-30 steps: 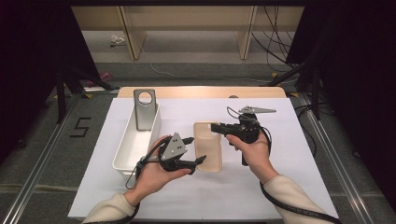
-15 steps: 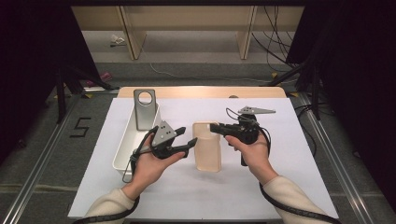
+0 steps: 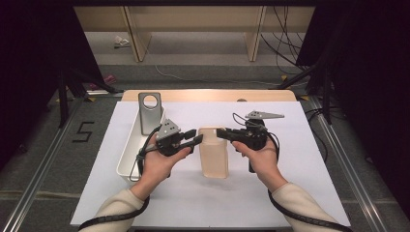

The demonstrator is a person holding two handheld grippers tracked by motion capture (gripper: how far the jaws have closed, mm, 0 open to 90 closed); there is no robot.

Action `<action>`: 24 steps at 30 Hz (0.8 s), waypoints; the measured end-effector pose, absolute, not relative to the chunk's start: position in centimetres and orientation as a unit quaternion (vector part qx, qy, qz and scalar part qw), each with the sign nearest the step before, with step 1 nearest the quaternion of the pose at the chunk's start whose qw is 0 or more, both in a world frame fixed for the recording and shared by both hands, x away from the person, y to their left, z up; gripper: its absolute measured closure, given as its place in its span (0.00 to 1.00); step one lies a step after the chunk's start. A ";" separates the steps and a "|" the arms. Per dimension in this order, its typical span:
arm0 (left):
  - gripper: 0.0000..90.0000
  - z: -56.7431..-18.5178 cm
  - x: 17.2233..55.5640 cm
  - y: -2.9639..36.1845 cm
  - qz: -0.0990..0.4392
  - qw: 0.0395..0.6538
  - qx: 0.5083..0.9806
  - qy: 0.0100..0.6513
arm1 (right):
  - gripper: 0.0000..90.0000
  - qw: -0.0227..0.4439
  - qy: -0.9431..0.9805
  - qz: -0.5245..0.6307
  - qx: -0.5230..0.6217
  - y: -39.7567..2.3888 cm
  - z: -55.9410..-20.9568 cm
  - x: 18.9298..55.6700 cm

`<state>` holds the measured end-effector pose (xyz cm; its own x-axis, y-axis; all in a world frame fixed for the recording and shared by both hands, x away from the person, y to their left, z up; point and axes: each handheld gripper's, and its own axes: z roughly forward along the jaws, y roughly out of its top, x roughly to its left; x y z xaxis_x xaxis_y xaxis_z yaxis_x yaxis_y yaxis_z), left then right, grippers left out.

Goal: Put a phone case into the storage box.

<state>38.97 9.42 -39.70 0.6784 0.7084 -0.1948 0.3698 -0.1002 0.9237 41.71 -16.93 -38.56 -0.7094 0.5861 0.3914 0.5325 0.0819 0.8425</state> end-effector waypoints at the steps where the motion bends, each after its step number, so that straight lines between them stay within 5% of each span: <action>1: 0.73 -39.7 39.0 9.4 0.150 0.559 0.725 0.372 | 0.90 0.024 0.735 0.561 0.380 -16.9 -38.6 41.7; 24: 0.93 -39.2 39.1 9.0 0.152 0.562 0.704 0.408 | 0.89 0.037 0.738 0.564 0.370 -16.6 -38.5 41.5</action>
